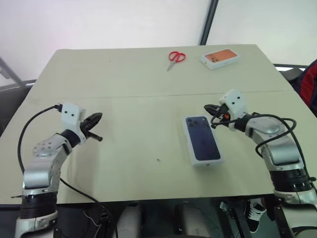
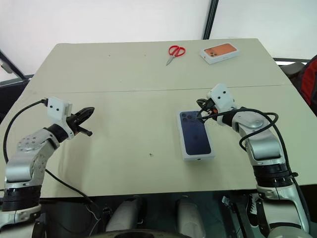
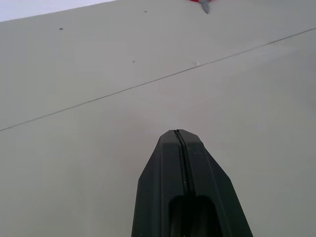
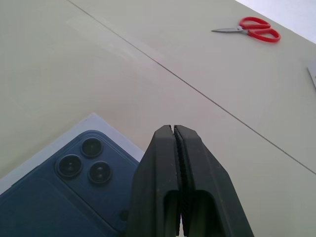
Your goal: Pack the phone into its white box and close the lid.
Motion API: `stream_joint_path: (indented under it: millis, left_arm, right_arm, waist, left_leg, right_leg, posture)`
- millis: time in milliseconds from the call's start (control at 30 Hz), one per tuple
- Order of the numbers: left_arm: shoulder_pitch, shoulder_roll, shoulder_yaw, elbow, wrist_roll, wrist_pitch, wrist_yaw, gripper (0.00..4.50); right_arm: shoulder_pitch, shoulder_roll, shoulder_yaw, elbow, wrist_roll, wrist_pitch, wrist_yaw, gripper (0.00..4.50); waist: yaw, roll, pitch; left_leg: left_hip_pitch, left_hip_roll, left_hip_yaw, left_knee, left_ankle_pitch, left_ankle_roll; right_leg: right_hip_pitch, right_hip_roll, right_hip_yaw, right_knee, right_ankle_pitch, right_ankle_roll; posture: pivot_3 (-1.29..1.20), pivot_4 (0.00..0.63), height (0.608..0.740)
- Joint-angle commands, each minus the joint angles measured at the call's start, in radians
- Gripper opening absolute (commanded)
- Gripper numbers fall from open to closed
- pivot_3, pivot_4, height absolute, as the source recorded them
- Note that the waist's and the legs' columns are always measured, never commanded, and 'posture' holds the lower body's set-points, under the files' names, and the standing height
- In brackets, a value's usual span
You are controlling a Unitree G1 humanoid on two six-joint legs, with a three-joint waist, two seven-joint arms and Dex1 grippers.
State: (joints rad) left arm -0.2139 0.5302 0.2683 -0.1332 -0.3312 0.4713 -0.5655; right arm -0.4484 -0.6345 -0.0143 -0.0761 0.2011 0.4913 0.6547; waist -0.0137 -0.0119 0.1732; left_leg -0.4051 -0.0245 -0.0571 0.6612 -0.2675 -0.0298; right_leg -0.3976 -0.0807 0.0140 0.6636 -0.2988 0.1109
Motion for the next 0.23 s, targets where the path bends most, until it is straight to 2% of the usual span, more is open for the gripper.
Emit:
stream_joint_path:
  millis: [33,233]
  left_arm:
    - [-0.025,0.003,0.036,-0.015,-0.024,-0.018,0.019,0.00]
    - [0.019,-0.002,0.052,-0.082,-0.050,0.010,0.055,0.00]
  right_arm:
    - [-0.019,-0.006,-0.009,-0.017,-0.004,-0.023,0.009,0.09]
    - [-0.025,-0.007,-0.002,-0.014,0.000,-0.007,0.031,0.09]
  waist:
    - [0.001,0.000,0.000]
    - [0.000,0.000,0.000]
  left_leg:
    - [0.000,0.000,0.000,0.000,0.000,0.000]
    - [-0.001,0.000,0.000,0.000,0.000,0.000]
  right_leg:
    - [0.000,0.000,0.000,0.000,0.000,0.000]
    - [-0.001,0.000,0.001,0.000,0.000,0.000]
  posture:
    - [0.00,0.150,0.740]
    - [0.00,0.150,0.740]
